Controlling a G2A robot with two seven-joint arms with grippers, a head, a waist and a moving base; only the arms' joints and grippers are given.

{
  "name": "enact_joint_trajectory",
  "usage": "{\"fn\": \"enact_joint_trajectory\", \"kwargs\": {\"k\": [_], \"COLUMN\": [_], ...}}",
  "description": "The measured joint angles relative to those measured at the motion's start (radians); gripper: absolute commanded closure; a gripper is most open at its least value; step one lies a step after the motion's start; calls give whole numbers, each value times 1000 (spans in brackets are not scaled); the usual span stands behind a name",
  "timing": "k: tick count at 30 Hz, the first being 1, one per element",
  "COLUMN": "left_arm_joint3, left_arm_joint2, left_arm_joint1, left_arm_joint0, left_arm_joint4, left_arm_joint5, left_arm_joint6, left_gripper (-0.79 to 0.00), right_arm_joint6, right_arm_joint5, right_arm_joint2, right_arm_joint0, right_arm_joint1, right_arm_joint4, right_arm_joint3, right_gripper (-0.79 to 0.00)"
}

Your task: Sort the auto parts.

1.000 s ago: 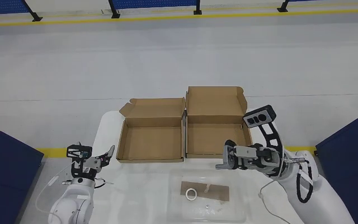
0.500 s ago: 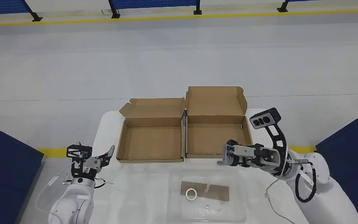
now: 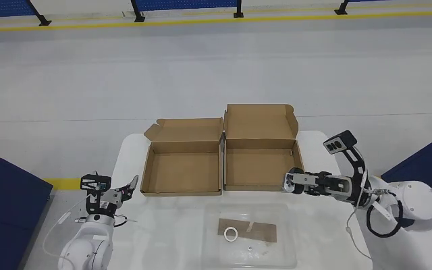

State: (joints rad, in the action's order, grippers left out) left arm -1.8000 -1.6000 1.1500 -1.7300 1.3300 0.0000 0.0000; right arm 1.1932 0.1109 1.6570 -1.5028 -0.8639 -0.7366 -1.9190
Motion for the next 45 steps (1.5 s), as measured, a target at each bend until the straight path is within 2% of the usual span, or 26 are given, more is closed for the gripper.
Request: {"fn": "enact_joint_trajectory", "kwargs": {"k": [4,10,16,23,26,29,45], "left_arm_joint3": [0,0,0,0,0,0,0], "left_arm_joint2": [0,0,0,0,0,0,0], "left_arm_joint1": [0,0,0,0,0,0,0], "left_arm_joint0": [0,0,0,0,0,0,0], "left_arm_joint4": [0,0,0,0,0,0,0], "left_arm_joint5": [0,0,0,0,0,0,0], "left_arm_joint6": [0,0,0,0,0,0,0], "left_gripper": [-785,-785,-785,-785,-785,-785,-785], "right_arm_joint6": [-12,-45,-107,-125,-138,-144,-144], "right_arm_joint5": [-3,-4,-17,-65,-75,-38,-38], "right_arm_joint2": [-1,-16,-122,-306,-390,-462,-461], "right_arm_joint0": [-2,58,220,453,548,618,618], "right_arm_joint1": [0,4,0,-18,-33,-49,-50], "right_arm_joint4": [13,179,366,574,633,643,641], "right_arm_joint3": [-5,44,137,289,374,457,456], "right_gripper": [0,0,0,0,0,0,0]}}
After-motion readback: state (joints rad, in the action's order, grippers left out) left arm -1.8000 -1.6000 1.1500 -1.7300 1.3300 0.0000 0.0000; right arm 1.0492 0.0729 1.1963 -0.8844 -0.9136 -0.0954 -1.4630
